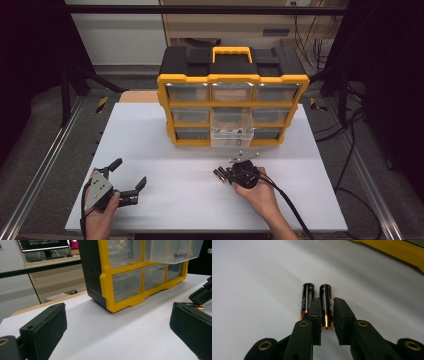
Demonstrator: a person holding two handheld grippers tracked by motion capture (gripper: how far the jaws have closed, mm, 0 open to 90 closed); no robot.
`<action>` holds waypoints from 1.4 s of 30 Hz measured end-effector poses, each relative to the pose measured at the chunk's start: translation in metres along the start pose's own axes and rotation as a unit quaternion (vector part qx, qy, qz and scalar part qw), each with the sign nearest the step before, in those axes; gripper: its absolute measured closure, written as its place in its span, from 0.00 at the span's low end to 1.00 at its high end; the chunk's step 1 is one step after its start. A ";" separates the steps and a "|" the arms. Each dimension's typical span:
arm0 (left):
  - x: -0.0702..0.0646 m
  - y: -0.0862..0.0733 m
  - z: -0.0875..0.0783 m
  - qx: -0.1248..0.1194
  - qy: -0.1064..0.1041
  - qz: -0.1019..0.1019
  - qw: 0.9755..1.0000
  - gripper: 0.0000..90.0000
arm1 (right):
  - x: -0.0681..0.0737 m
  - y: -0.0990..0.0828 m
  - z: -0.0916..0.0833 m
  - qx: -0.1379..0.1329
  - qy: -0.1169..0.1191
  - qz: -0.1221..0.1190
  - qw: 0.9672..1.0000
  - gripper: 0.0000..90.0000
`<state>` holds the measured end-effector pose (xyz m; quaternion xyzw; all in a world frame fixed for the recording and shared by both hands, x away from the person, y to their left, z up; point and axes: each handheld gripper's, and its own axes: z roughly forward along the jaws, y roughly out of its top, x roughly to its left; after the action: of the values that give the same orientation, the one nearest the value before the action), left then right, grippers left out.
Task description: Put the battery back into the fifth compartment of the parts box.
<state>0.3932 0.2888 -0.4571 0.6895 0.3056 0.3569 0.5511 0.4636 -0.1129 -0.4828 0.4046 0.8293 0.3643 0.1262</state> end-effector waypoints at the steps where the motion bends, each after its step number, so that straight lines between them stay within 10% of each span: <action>1: 0.000 0.000 0.000 0.000 0.000 0.000 1.000 0.01 | -0.001 0.000 0.001 0.002 -0.003 -0.004 1.000 0.85; 13: -0.001 -0.001 0.003 0.008 0.000 0.005 1.000 0.01 | 0.000 -0.004 0.008 0.002 -0.014 -0.024 1.000 0.85; 18: 0.002 0.000 -0.001 0.002 0.007 -0.003 1.000 0.01 | -0.001 -0.011 -0.017 -0.032 -0.034 -0.056 0.997 0.85; 33: -0.003 -0.001 -0.004 0.004 0.014 -0.013 1.000 0.01 | -0.054 -0.048 -0.067 -0.123 -0.090 0.025 0.988 0.85; 42: -0.003 -0.003 -0.003 0.003 0.004 -0.018 1.000 0.01 | -0.057 -0.049 -0.077 -0.166 -0.103 0.052 0.979 0.85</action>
<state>0.3892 0.2883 -0.4600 0.6842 0.3216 0.3485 0.5541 0.4334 -0.2152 -0.4682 0.4556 0.7180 0.4591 0.2571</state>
